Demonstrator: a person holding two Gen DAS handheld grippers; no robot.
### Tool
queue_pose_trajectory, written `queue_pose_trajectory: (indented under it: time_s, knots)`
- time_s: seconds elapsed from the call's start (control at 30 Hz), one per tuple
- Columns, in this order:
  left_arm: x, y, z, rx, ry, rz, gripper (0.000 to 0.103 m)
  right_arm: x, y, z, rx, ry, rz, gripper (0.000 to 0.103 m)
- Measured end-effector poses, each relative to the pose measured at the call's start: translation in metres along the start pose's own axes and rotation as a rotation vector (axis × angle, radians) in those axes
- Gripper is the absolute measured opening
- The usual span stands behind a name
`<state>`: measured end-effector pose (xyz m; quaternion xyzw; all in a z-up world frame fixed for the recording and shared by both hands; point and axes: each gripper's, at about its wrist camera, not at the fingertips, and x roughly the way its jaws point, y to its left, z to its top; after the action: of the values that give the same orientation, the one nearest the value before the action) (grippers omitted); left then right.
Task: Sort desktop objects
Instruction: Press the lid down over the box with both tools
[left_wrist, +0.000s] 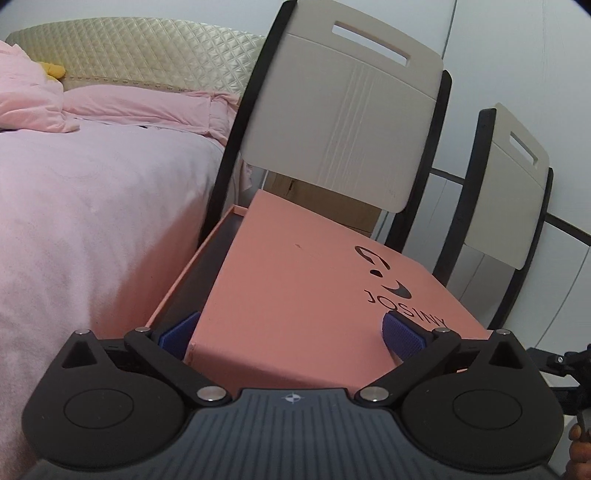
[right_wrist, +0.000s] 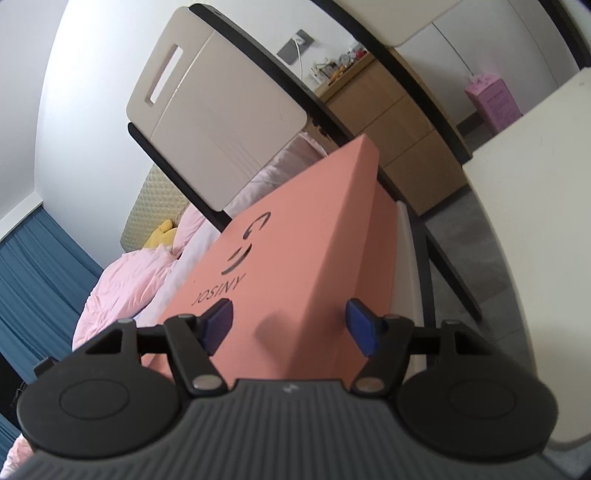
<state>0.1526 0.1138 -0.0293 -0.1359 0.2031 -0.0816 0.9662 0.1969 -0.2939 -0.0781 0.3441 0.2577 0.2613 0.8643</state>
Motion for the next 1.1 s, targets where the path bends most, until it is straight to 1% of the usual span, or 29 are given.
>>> queue_pose_trajectory:
  time_s: [0.2, 0.33, 0.5, 0.6, 0.63, 0.67, 0.73, 0.77, 0.87, 1.03, 1.1]
  knots:
    - [-0.004, -0.015, -0.009, 0.013, 0.009, -0.016, 0.103, -0.010, -0.007, 0.006, 0.005, -0.028, -0.024, 0.069]
    - [-0.012, -0.029, -0.019, 0.023, -0.001, -0.026, 0.103, -0.020, -0.009, 0.011, -0.026, -0.053, -0.033, 0.068]
    - [-0.015, -0.031, -0.023, 0.030, -0.064, -0.035, 0.103, -0.027, -0.019, 0.013, 0.000, -0.072, -0.019, 0.068]
    - [-0.016, -0.027, -0.021, 0.000, -0.113, -0.051, 0.103, -0.027, -0.017, 0.012, -0.020, -0.083, -0.021, 0.067]
    - [-0.014, -0.026, -0.021, -0.012, -0.119, -0.052, 0.103, -0.026, -0.014, 0.012, -0.030, -0.085, -0.026, 0.065]
    - [-0.012, -0.026, -0.021, -0.016, -0.119, -0.045, 0.103, -0.025, -0.012, 0.011, -0.043, -0.088, -0.035, 0.063]
    - [-0.012, -0.024, -0.020, -0.020, -0.121, -0.025, 0.103, -0.023, -0.007, 0.011, -0.074, -0.094, -0.060, 0.053]
    - [-0.013, -0.022, -0.019, -0.024, -0.123, -0.016, 0.103, -0.022, -0.004, 0.011, -0.085, -0.098, -0.067, 0.050]
    - [-0.017, -0.017, -0.018, -0.038, -0.128, 0.010, 0.103, -0.019, 0.004, 0.010, -0.115, -0.109, -0.071, 0.049]
    - [-0.023, -0.010, -0.015, -0.059, -0.136, 0.055, 0.103, -0.009, 0.022, 0.006, -0.158, -0.109, -0.019, 0.049]
    - [-0.025, -0.007, -0.014, -0.068, -0.139, 0.072, 0.103, -0.004, 0.029, 0.004, -0.187, -0.108, -0.021, 0.049]
